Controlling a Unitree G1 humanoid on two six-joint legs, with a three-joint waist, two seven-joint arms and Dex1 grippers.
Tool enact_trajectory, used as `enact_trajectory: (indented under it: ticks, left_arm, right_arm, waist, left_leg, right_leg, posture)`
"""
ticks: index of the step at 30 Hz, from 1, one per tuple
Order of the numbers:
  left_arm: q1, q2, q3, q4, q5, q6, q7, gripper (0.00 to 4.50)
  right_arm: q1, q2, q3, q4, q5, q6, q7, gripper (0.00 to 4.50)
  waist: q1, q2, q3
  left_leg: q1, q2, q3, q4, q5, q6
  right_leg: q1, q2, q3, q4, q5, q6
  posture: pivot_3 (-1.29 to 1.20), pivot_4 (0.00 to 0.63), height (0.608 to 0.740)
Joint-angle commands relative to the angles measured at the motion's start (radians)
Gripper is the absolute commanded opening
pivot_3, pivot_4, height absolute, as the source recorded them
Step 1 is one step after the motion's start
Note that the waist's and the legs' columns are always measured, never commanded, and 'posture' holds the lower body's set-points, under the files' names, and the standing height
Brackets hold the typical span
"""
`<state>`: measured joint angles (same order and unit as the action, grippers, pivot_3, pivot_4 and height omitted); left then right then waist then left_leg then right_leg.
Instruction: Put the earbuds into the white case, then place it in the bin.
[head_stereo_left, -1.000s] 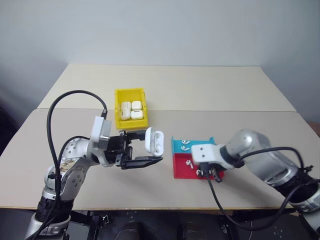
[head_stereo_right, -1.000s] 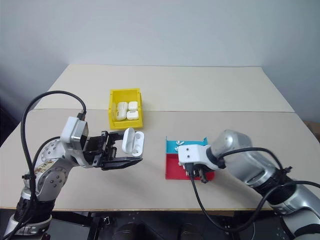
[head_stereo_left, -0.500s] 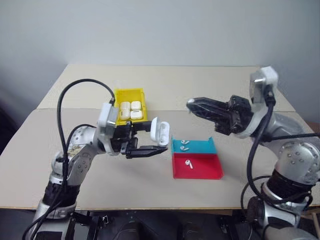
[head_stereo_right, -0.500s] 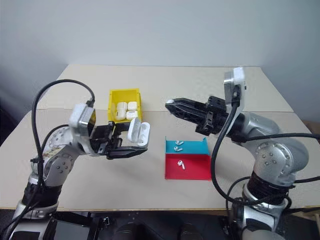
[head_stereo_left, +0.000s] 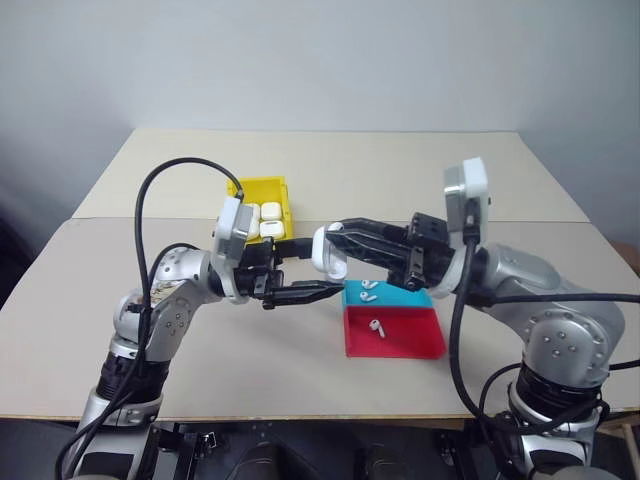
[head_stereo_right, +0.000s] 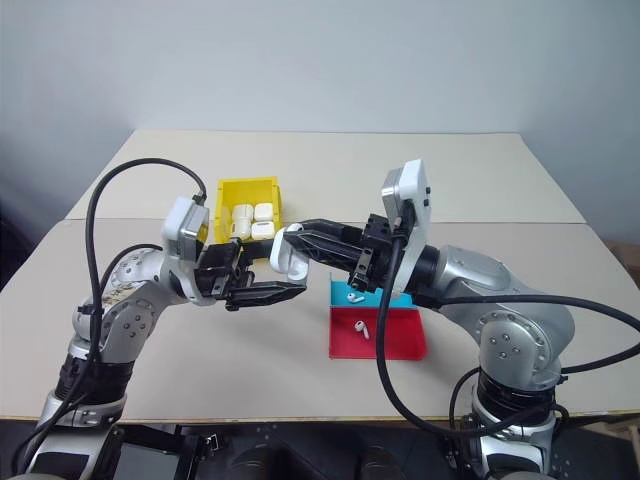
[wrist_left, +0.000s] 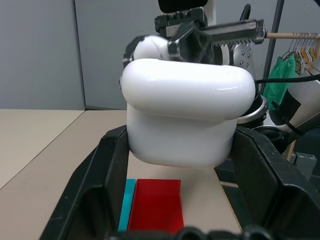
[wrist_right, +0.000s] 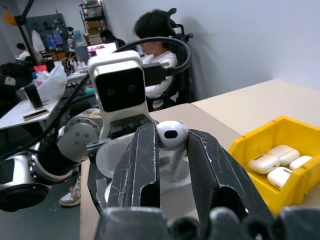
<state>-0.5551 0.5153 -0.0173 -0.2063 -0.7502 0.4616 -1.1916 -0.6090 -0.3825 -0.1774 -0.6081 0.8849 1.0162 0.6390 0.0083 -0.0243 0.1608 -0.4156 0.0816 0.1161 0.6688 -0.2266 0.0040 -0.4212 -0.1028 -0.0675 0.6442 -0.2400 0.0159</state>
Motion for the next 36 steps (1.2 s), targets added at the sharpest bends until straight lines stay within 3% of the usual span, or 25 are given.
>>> enact_trajectory:
  ticks: [1,13,14,24,27,30,33,36]
  left_arm:
    - [-0.013,0.011,0.031,-0.045,-0.031,0.005,-0.003,2.78]
    - [-0.006,0.018,0.048,-0.060,-0.039,0.016,0.001,2.78]
    - [-0.006,0.017,0.048,-0.059,-0.037,0.014,0.003,2.78]
    - [-0.003,0.015,0.052,-0.061,-0.028,0.008,0.017,2.78]
    - [0.003,0.018,0.054,-0.064,-0.024,0.006,0.019,2.78]
    - [0.025,0.034,0.073,-0.075,-0.004,-0.009,0.037,2.78]
    - [0.062,0.058,0.110,-0.095,-0.023,-0.010,0.032,2.78]
    - [0.096,0.070,0.131,-0.118,-0.030,-0.014,0.041,2.78]
  right_arm:
    - [0.008,-0.029,0.022,-0.020,-0.014,-0.071,-0.005,0.63]
    - [0.043,-0.089,0.119,-0.006,-0.083,-0.201,0.019,0.63]
    - [0.046,-0.099,0.124,-0.004,-0.082,-0.206,0.030,1.36]
    - [-0.003,-0.154,0.088,0.058,-0.043,-0.224,0.057,4.35]
    - [-0.028,-0.190,0.062,0.095,-0.044,-0.236,0.072,4.35]
    - [-0.081,-0.320,0.079,0.194,-0.172,-0.318,0.163,4.35]
    - [-0.171,-0.463,0.215,0.338,-0.379,-0.434,0.279,4.35]
    - [-0.275,-0.529,0.408,0.487,-0.559,-0.547,0.458,4.35]
  waist:
    - [-0.001,0.000,0.000]
    - [0.001,0.000,0.000]
    - [0.001,0.000,0.000]
    - [0.001,0.000,0.000]
    - [0.001,0.000,0.000]
    - [0.002,0.000,0.000]
    - [0.001,0.000,0.000]
    - [-0.009,0.000,0.000]
  left_leg:
    - [0.000,0.000,0.000,0.000,0.000,0.000]
    - [0.000,0.000,0.000,0.000,0.000,0.000]
    - [0.000,0.000,0.000,0.000,0.000,0.000]
    - [0.000,0.000,0.000,0.000,0.000,0.000]
    - [0.000,0.000,0.000,0.000,0.000,0.000]
    - [0.000,0.000,0.000,0.000,0.000,0.000]
    - [0.000,0.000,0.001,0.000,-0.001,0.001]
    - [0.000,0.000,0.001,-0.001,-0.001,0.001]
  right_leg:
    - [0.000,0.000,0.000,0.000,0.000,0.000]
    - [0.000,0.000,0.000,-0.001,0.000,0.000]
    - [0.000,0.000,0.000,-0.001,0.000,0.000]
    - [0.000,0.000,0.000,-0.001,0.000,0.000]
    - [0.000,0.000,0.000,-0.001,0.000,0.000]
    - [0.000,0.000,0.000,-0.001,0.000,0.000]
    - [0.000,0.000,0.000,-0.002,0.000,0.000]
    - [-0.001,0.000,0.001,-0.002,0.000,0.000]
  posture:
    - [0.00,0.150,0.740]
    - [0.00,0.150,0.740]
    - [0.00,0.150,0.740]
    - [0.00,0.150,0.740]
    - [0.00,0.150,0.740]
    - [0.00,0.150,0.740]
    - [0.00,0.150,0.740]
    - [0.00,0.150,0.740]
